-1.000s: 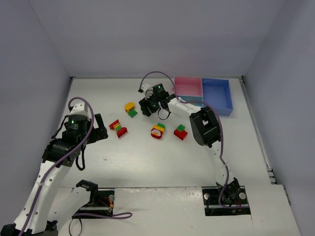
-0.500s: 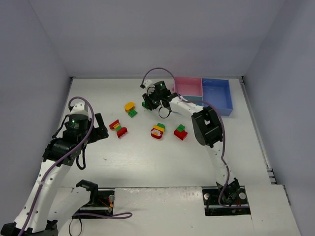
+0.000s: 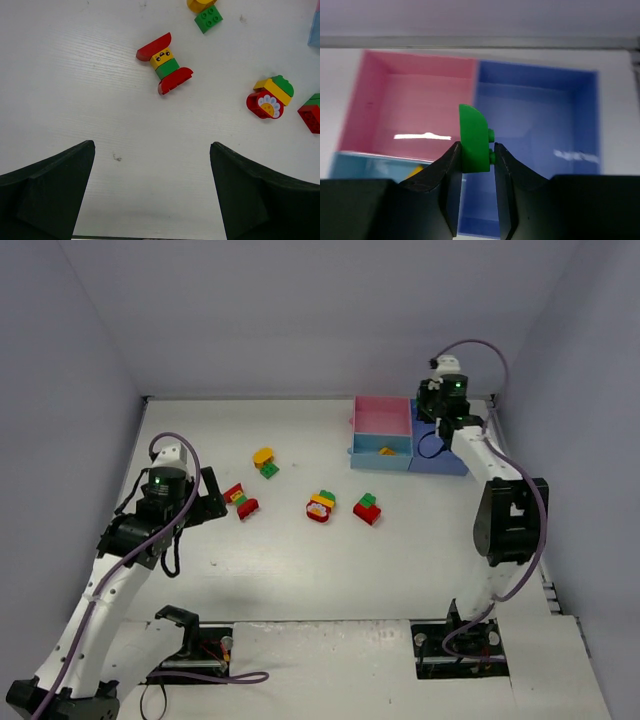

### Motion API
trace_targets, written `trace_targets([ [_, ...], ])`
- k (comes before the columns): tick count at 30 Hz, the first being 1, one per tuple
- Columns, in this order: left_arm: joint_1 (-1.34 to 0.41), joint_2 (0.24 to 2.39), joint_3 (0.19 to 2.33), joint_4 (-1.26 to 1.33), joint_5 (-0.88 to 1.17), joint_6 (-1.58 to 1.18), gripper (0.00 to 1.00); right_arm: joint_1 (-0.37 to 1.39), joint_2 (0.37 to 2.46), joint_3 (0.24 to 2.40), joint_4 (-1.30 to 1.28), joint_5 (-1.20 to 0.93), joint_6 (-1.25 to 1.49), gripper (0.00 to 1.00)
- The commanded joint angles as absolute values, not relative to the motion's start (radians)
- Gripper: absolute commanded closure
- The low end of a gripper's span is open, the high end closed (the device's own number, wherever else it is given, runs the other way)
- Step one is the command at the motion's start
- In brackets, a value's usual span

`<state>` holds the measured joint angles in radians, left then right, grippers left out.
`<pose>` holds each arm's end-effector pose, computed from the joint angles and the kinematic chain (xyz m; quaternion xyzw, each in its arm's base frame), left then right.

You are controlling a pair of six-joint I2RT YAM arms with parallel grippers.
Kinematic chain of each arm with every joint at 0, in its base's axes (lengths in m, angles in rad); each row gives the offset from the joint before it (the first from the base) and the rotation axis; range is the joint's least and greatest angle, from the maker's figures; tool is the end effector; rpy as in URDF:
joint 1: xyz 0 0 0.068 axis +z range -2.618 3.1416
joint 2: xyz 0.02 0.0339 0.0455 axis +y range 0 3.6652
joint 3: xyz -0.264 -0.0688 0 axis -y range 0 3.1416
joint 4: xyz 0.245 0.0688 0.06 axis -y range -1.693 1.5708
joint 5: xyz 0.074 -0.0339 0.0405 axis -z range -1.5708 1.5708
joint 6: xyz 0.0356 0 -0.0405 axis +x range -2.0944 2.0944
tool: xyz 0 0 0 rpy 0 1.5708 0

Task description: Sort the legos into containers by color

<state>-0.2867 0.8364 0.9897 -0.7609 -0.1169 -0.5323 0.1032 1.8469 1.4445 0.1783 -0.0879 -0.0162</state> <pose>0.1602 -0.0429 0.3437 -0.1352 0.8748 -0.1366 0.4448 0.4449 0.0492 0.3024 -0.0739 0.7780 0.0614 0.6209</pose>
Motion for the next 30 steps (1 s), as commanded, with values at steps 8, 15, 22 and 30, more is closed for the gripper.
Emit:
trace_targets([
  [8,-0.287,0.864,0.997,-0.684,-0.091,-0.532,0.09,-0.031,1.853,1.362,0.163,-0.075,0.074,0.77],
  [15,-0.287,0.876,0.991,-0.686,-0.089,-0.526,0.09,-0.029,1.826,1.321,0.161,-0.072,0.115,0.36],
  [22,-0.287,0.945,1.011,-0.654,-0.083,-0.525,0.09,0.024,1.675,1.240,0.155,-0.098,0.153,0.31],
  [30,-0.296,1.221,1.155,-0.554,-0.068,-0.506,0.09,0.167,1.436,1.079,0.152,-0.095,0.215,0.31],
])
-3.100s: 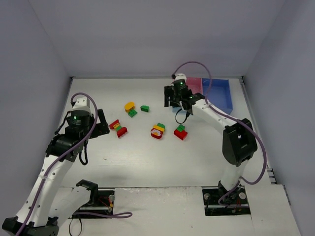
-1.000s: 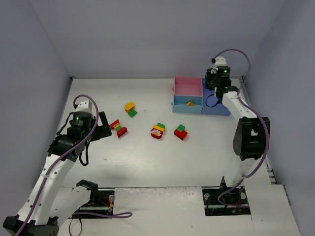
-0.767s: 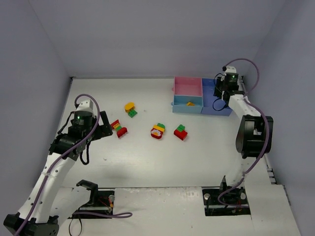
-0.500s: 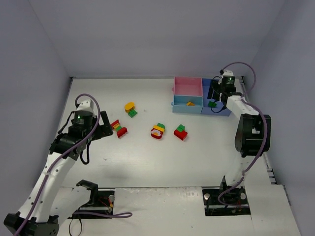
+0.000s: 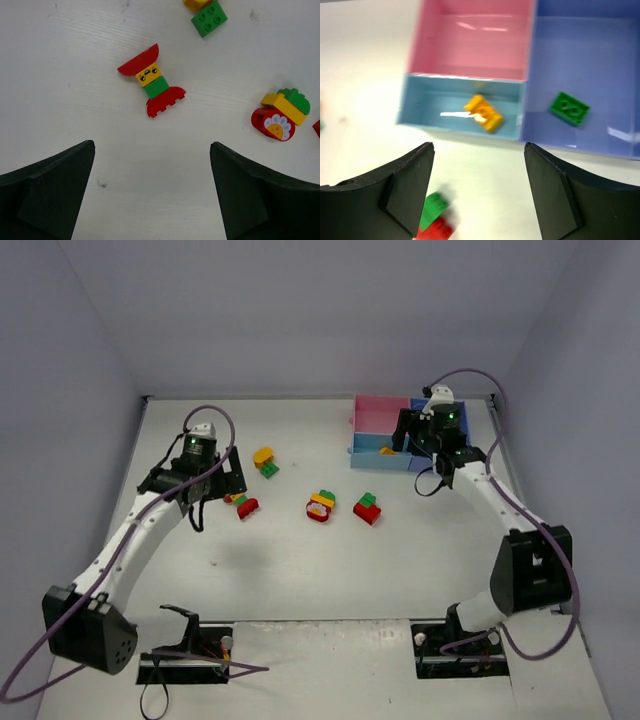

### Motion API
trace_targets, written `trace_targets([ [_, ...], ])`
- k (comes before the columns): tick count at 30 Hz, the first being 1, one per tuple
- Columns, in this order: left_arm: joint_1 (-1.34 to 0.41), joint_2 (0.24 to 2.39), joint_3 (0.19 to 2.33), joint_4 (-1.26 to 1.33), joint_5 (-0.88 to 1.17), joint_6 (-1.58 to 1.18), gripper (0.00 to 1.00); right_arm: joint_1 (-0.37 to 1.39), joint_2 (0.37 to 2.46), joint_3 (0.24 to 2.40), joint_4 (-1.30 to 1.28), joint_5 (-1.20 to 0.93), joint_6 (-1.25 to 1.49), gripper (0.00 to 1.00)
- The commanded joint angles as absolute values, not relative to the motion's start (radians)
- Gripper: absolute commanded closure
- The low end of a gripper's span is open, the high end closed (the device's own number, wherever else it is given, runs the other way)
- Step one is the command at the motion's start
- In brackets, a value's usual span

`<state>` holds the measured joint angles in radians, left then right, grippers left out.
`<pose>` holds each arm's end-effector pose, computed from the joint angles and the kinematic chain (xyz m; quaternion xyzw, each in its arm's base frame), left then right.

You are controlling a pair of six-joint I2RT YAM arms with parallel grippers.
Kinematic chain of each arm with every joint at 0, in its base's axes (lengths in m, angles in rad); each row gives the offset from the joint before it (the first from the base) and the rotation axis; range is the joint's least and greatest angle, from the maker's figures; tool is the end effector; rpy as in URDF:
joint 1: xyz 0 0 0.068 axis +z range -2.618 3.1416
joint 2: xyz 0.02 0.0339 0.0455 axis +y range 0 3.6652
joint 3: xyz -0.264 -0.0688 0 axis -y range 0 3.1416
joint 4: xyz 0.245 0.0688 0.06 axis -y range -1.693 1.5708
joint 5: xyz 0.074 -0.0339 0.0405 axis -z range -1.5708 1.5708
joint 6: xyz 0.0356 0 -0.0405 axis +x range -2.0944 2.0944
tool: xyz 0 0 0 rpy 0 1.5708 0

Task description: Sort the legos into containers by color

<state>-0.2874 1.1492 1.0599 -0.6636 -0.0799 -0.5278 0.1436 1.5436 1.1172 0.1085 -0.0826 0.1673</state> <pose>0.2321 -0.0657 0.3174 -0.1257 0.9083 -0.1239 0.3793 0.3605 0.0551 0.2965 -0.0146 0.8097 0.1237 0.5735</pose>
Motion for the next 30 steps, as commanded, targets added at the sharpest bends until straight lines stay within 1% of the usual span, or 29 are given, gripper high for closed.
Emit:
trace_targets([
  [1,-0.296,1.289,1.176,-0.537,-0.049,-0.496,0.09,0.172,1.413,1.063,0.147,-0.106,0.222,0.30],
  [7,-0.299,1.561,1.347,-0.505,-0.045,-0.387,0.09,0.190,1.240,0.941,0.130,-0.212,0.264,0.29],
  [11,-0.299,1.715,1.457,-0.494,0.000,-0.269,0.09,0.195,1.143,0.888,0.115,-0.255,0.267,0.28],
  [16,-0.298,1.888,1.623,-0.491,0.021,-0.178,0.09,0.201,1.092,0.842,0.103,-0.313,0.262,0.27],
  [24,-0.285,2.097,1.796,-0.506,0.022,-0.115,0.09,0.209,1.062,0.815,0.083,-0.341,0.242,0.26],
  [28,-0.279,2.154,1.845,-0.511,0.029,-0.129,0.13,0.209,1.063,0.808,0.078,-0.351,0.233,0.25],
  [30,-0.279,2.167,1.851,-0.497,0.041,-0.133,0.24,0.210,1.066,0.802,0.077,-0.357,0.233,0.25],
])
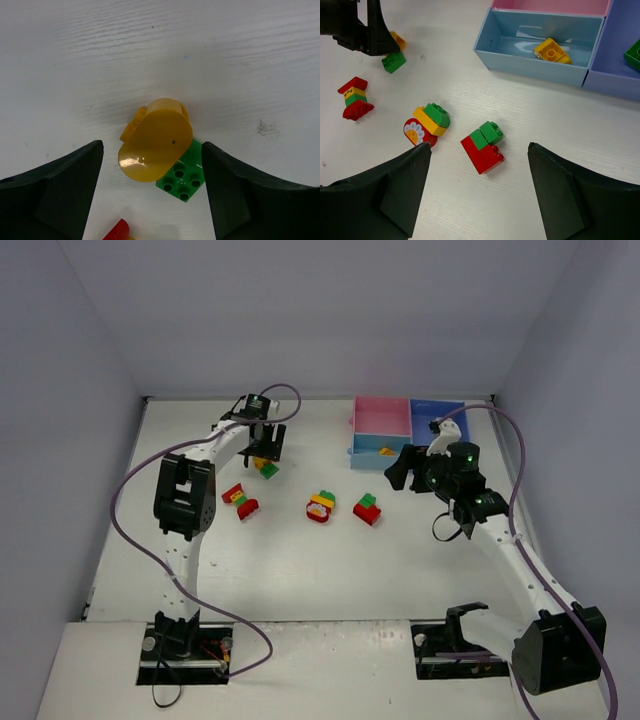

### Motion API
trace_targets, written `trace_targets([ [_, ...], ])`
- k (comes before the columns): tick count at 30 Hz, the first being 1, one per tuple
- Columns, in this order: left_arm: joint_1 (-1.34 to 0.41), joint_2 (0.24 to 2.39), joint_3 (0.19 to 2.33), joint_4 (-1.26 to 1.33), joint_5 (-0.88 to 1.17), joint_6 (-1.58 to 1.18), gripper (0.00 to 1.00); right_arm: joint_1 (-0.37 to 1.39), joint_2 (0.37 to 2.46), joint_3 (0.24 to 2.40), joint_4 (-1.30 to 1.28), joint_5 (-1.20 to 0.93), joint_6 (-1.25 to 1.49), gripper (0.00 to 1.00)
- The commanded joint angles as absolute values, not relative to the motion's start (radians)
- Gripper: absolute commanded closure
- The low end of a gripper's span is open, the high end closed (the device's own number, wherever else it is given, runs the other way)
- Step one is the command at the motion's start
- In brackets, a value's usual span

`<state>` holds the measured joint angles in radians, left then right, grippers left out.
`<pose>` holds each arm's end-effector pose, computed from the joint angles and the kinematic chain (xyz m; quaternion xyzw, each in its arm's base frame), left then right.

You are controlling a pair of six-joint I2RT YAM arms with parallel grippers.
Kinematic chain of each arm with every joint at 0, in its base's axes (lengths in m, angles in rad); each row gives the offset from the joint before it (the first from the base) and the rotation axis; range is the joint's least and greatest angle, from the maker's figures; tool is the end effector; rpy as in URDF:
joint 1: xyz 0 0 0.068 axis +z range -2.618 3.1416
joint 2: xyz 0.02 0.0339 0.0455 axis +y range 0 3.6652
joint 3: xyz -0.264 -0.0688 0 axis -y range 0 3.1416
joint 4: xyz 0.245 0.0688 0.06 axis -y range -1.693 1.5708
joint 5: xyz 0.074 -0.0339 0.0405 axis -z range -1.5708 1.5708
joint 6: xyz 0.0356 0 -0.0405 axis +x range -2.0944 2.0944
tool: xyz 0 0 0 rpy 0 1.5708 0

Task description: Sort the legos into containers by color

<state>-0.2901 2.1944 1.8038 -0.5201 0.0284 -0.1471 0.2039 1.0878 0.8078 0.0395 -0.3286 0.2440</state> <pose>0.4700 -0.1413 0.2034 0.0722 0.9432 -0.0834 0.3134 0.2464 0.0627 0.3116 -0.0854 0.7781 0.2607 0.5651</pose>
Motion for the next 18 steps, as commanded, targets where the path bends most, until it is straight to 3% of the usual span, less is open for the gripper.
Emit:
trace_targets([
  [1,-0.278,2.172,1.853,-0.495,0.043,-0.138,0.29,0.210,1.065,0.801,0.077,-0.359,0.233,0.25],
  [7,-0.279,2.184,1.859,-0.485,0.044,-0.149,0.52,0.212,1.054,0.788,0.075,-0.359,0.226,0.24],
  [8,-0.279,2.181,1.859,-0.483,0.049,-0.147,0.63,0.212,1.054,0.788,0.077,-0.359,0.224,0.24],
  [11,-0.279,2.148,1.859,-0.477,0.067,-0.144,0.76,0.212,1.048,0.787,0.075,-0.360,0.229,0.24],
  [12,-0.279,2.132,1.849,-0.469,0.080,-0.144,0.84,0.212,1.046,0.788,0.075,-0.362,0.232,0.24],
  [15,-0.282,2.060,1.829,-0.433,0.142,-0.144,0.94,0.212,1.037,0.787,0.075,-0.361,0.242,0.24],
  [18,-0.293,1.979,1.784,-0.370,0.224,-0.156,0.94,0.212,1.037,0.787,0.074,-0.364,0.256,0.24],
])
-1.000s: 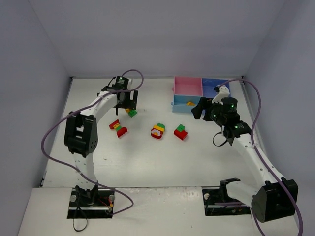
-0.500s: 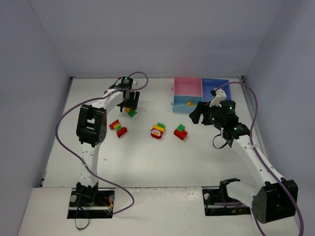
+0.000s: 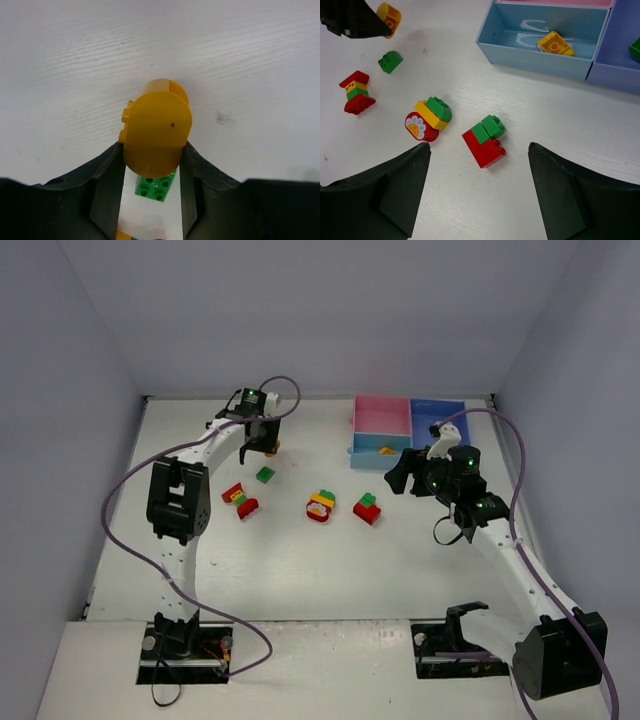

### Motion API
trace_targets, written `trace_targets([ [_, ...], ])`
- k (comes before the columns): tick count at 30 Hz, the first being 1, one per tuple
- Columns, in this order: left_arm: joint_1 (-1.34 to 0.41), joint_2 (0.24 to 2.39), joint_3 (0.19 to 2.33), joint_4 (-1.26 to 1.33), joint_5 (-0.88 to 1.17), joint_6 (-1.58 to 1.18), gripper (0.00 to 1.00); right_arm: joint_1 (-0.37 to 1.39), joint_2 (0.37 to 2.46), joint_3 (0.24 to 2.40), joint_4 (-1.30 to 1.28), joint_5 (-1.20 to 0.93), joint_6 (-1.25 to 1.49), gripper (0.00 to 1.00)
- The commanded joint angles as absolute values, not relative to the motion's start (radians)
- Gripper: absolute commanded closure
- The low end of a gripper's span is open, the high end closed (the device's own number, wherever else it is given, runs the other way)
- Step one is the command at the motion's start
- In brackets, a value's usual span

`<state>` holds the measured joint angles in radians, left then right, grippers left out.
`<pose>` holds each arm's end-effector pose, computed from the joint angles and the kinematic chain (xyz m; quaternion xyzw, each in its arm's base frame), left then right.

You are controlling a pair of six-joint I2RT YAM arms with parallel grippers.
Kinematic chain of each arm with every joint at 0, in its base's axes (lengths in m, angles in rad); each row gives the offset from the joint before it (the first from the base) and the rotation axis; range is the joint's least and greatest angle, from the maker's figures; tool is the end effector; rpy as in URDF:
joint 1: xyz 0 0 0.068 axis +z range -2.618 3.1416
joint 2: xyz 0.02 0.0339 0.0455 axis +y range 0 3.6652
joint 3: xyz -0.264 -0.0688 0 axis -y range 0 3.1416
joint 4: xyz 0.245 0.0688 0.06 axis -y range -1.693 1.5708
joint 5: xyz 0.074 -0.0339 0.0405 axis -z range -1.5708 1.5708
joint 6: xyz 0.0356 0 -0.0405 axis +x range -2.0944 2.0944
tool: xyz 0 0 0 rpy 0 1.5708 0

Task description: Sort the legos into containers by color

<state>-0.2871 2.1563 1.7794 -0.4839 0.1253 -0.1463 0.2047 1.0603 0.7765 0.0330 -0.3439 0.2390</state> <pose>0.4658 -0.1422 0.2162 0.0875 0.9320 -0.1319 0.3262 0.2396 0.0620 0.3062 -0.0915 0.7800 0.2648 0.5595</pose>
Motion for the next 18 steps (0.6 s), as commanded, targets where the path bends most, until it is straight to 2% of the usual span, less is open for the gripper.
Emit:
trace_targets([
  [1,-0.308,1.959,1.760,-0.351,0.242,-0.141,0.94,0.212,1.034,0.785,0.074,-0.362,0.261,0.24],
  [7,-0.400,1.865,1.723,-0.261,0.345,0.101,0.94,0.212,1.013,0.779,0.066,-0.368,0.278,0.24],
  [14,-0.480,1.963,1.870,-0.245,0.457,0.225,0.94,0.212,0.948,0.759,0.023,-0.347,0.310,0.24],
  [18,-0.537,2.034,1.962,-0.239,0.446,0.267,0.94,0.212,0.882,0.738,0.005,-0.322,0.330,0.24],
])
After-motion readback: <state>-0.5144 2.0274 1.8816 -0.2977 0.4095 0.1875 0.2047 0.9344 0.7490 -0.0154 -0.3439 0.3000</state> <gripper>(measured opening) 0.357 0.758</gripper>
